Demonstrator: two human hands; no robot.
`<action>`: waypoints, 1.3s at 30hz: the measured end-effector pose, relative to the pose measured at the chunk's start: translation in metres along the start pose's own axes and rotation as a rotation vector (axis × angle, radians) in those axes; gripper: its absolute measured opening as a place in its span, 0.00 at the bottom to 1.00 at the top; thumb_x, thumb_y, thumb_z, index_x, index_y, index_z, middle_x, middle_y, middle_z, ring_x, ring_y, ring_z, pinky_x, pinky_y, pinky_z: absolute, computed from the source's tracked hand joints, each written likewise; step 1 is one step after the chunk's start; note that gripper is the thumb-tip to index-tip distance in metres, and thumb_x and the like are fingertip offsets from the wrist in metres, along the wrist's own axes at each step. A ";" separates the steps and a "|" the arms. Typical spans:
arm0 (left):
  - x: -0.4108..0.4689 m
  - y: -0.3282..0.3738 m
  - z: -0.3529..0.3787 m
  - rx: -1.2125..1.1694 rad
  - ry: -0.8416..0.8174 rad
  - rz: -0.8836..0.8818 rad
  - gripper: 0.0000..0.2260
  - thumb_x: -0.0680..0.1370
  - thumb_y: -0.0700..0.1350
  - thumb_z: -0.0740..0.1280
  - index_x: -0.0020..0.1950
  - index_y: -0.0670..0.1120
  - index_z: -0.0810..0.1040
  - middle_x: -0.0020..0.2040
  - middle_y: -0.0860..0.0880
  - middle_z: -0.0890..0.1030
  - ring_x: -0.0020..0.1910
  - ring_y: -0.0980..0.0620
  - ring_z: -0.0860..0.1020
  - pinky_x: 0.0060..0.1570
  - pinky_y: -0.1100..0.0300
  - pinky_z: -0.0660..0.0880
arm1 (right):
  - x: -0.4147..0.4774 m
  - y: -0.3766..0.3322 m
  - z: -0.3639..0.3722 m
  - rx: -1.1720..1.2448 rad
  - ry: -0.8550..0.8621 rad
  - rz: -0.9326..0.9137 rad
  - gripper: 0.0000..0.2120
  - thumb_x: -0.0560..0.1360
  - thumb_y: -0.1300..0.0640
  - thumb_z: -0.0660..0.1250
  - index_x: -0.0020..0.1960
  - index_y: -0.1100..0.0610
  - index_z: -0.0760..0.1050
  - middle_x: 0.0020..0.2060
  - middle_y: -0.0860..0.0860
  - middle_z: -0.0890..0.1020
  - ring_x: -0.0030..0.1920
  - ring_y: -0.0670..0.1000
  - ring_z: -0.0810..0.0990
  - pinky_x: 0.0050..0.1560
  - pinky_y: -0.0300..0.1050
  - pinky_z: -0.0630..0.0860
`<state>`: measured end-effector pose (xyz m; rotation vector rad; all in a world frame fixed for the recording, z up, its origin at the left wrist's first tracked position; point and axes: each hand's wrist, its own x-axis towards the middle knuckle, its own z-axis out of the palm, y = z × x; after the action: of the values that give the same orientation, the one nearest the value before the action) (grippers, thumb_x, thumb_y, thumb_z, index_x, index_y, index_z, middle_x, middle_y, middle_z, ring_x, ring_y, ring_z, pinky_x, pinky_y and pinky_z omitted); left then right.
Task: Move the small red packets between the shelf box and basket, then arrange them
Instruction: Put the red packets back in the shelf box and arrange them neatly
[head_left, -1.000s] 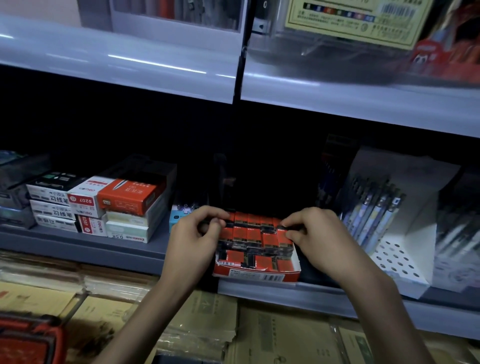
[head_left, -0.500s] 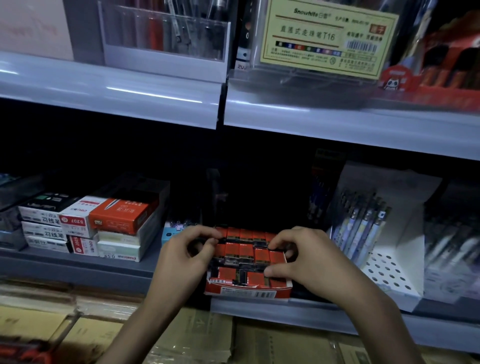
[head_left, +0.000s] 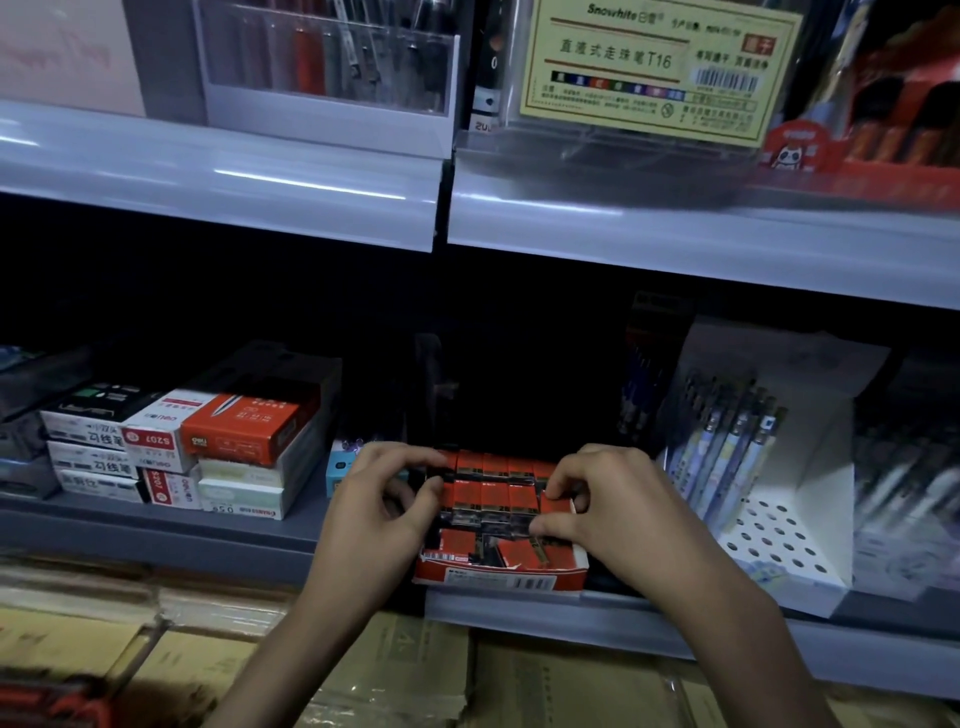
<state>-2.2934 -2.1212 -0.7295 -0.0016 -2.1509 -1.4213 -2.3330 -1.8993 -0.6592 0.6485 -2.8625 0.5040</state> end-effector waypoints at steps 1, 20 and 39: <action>0.000 0.000 0.000 -0.003 -0.004 -0.006 0.11 0.80 0.41 0.69 0.53 0.59 0.82 0.53 0.59 0.77 0.40 0.54 0.80 0.41 0.57 0.79 | -0.001 0.000 0.000 0.003 0.000 0.000 0.18 0.68 0.37 0.77 0.51 0.47 0.81 0.43 0.40 0.74 0.44 0.42 0.76 0.47 0.41 0.77; -0.007 0.001 0.003 0.165 0.054 -0.076 0.21 0.79 0.34 0.60 0.64 0.57 0.73 0.53 0.61 0.79 0.50 0.64 0.77 0.44 0.66 0.73 | 0.004 -0.031 0.006 -0.144 0.058 -0.102 0.24 0.68 0.29 0.70 0.56 0.43 0.76 0.54 0.39 0.75 0.57 0.42 0.73 0.50 0.41 0.72; -0.008 -0.004 0.004 0.063 0.133 -0.124 0.15 0.80 0.35 0.61 0.52 0.55 0.78 0.45 0.58 0.84 0.43 0.60 0.82 0.42 0.52 0.80 | 0.018 -0.053 0.026 -0.143 0.040 -0.183 0.22 0.71 0.33 0.70 0.57 0.45 0.81 0.53 0.39 0.79 0.58 0.44 0.73 0.56 0.43 0.74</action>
<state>-2.2894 -2.1171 -0.7373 0.2472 -2.1155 -1.3803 -2.3278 -1.9601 -0.6640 0.8536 -2.7350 0.2792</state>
